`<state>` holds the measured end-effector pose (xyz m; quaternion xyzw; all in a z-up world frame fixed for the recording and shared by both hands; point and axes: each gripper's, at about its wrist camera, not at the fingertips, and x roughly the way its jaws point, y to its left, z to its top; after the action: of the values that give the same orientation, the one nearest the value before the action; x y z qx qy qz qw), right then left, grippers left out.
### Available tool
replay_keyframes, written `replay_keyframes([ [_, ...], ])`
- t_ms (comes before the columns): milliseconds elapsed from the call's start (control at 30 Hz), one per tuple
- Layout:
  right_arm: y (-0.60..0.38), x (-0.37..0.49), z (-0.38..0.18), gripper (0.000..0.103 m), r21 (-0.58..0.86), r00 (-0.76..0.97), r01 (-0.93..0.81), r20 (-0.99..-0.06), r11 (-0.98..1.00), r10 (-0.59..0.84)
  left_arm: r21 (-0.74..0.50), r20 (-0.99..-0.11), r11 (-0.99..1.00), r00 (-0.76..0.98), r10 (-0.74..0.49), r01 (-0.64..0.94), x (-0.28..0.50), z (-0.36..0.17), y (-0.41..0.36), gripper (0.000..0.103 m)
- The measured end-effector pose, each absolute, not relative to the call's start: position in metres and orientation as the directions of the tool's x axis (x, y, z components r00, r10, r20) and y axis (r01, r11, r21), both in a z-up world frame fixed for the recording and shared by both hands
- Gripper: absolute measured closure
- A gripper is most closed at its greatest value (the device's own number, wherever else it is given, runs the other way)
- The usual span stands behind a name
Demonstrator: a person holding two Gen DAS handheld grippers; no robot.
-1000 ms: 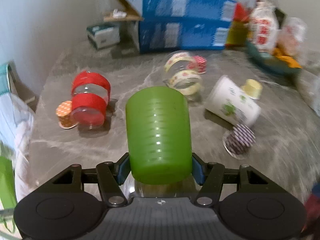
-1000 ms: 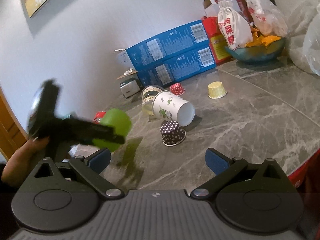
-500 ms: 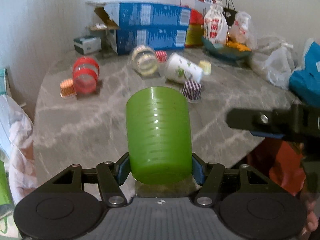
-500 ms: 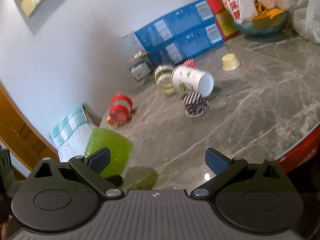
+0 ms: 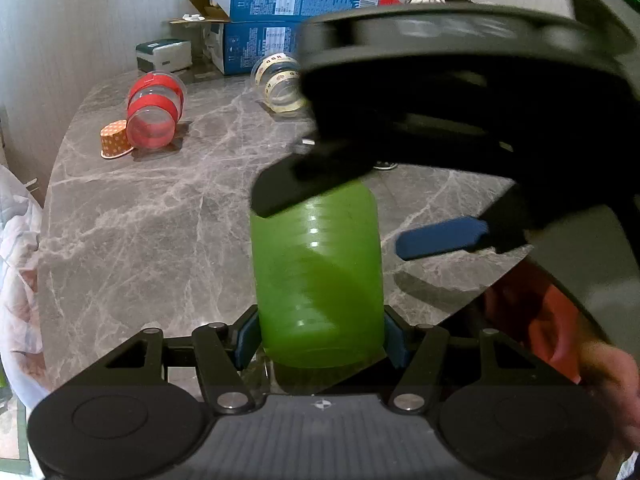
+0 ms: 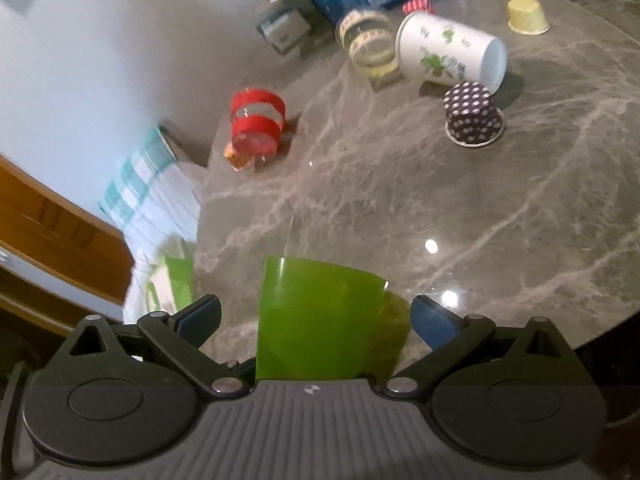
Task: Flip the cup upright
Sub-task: 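Grasp the green cup with the right gripper while the left gripper holds it, then open the left gripper while the right gripper rotates the cup opening upward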
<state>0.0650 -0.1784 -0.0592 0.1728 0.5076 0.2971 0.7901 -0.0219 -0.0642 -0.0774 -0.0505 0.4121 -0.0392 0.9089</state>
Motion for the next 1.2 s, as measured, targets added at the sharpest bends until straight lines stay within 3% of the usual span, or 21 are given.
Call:
replay_keyframes([
  [133, -0.16, 0.074, -0.063, 0.002, 0.535, 0.271, -0.278, -0.753, 0.798, 0.6, -0.136, -0.744, 0.99, 0.657, -0.123, 0.031, -0.022, -0.077, -0.063, 0.039],
  [233, -0.152, 0.076, -0.066, 0.01, 0.501, 0.253, -0.274, -0.786, 0.821, 0.564, -0.132, -0.741, 0.991, 0.66, -0.121, 0.033, -0.023, -0.076, -0.065, 0.038],
  [633, -0.143, 0.082, -0.068, 0.027, 0.468, 0.195, -0.282, -0.827, 0.837, 0.528, -0.135, -0.733, 0.99, 0.669, -0.125, 0.037, -0.029, -0.077, -0.063, 0.038],
  [833, -0.144, 0.081, -0.068, 0.027, 0.477, 0.199, -0.287, -0.819, 0.831, 0.538, -0.147, -0.726, 0.988, 0.672, -0.144, 0.052, -0.029, -0.079, -0.056, 0.039],
  [900, -0.145, 0.081, -0.069, 0.028, 0.486, 0.196, -0.288, -0.814, 0.825, 0.547, -0.172, -0.721, 0.983, 0.671, -0.171, 0.065, -0.032, -0.079, -0.053, 0.032],
  [1000, -0.148, 0.082, -0.069, 0.028, 0.502, 0.198, -0.275, -0.805, 0.82, 0.56, -0.193, -0.721, 0.977, 0.664, -0.2, 0.085, -0.036, -0.08, -0.051, 0.014],
  [1200, -0.15, 0.08, -0.069, 0.028, 0.522, 0.205, -0.283, -0.786, 0.804, 0.583, -0.21, -0.645, 0.97, 0.729, -0.228, 0.118, -0.07, -0.075, -0.034, 0.006],
])
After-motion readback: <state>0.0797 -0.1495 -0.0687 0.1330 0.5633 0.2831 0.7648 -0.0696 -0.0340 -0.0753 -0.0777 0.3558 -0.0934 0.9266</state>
